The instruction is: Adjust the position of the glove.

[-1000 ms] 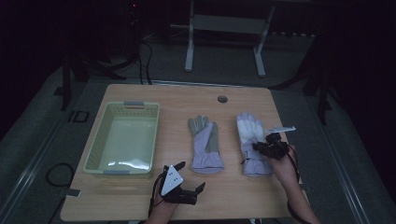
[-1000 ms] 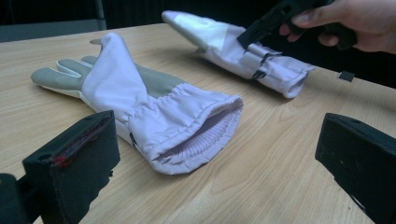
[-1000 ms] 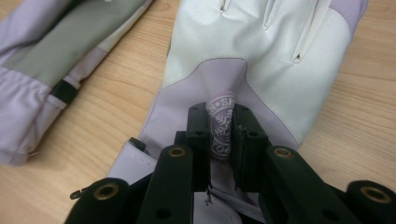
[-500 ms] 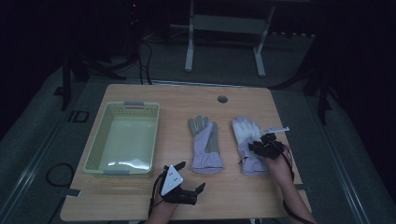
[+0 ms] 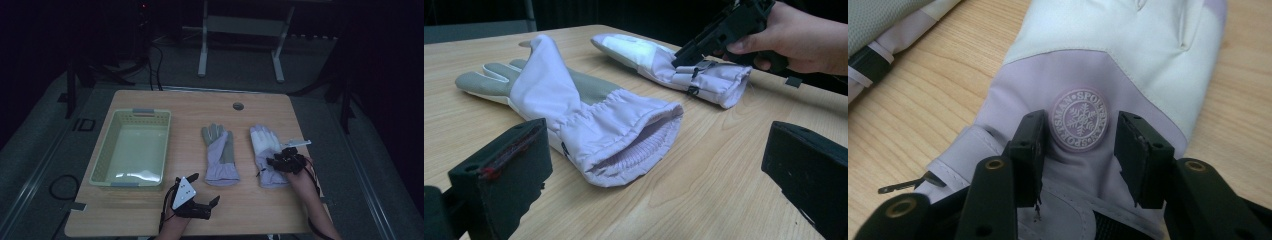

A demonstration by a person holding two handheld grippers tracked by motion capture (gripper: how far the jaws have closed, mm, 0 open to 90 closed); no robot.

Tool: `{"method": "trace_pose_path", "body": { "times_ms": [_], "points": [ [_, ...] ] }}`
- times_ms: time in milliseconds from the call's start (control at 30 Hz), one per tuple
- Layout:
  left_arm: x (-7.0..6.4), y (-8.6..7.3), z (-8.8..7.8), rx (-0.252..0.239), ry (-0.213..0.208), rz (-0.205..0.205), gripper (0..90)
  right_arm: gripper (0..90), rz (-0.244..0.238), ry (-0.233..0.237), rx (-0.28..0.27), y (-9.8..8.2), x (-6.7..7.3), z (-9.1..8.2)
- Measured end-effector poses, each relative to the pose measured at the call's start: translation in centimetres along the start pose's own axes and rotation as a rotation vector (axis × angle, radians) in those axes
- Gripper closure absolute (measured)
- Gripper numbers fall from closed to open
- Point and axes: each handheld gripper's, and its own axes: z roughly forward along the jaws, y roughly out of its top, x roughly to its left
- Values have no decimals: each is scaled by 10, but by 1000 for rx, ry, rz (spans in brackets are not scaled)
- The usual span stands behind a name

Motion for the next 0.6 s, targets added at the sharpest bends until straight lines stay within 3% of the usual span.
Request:
{"method": "trace_pose_path", "body": {
  "times_ms": [133, 467, 600],
  "points": [
    [0, 0, 0, 0, 0, 3, 0, 627, 17, 21, -5, 0, -2, 2],
    [0, 0, 0, 0, 0, 0, 0, 773, 104, -18, -59, -1, 2, 5],
    [0, 0, 0, 0, 0, -3, 0, 804, 90, -36, -57, 4, 6, -1]
  ]
}}
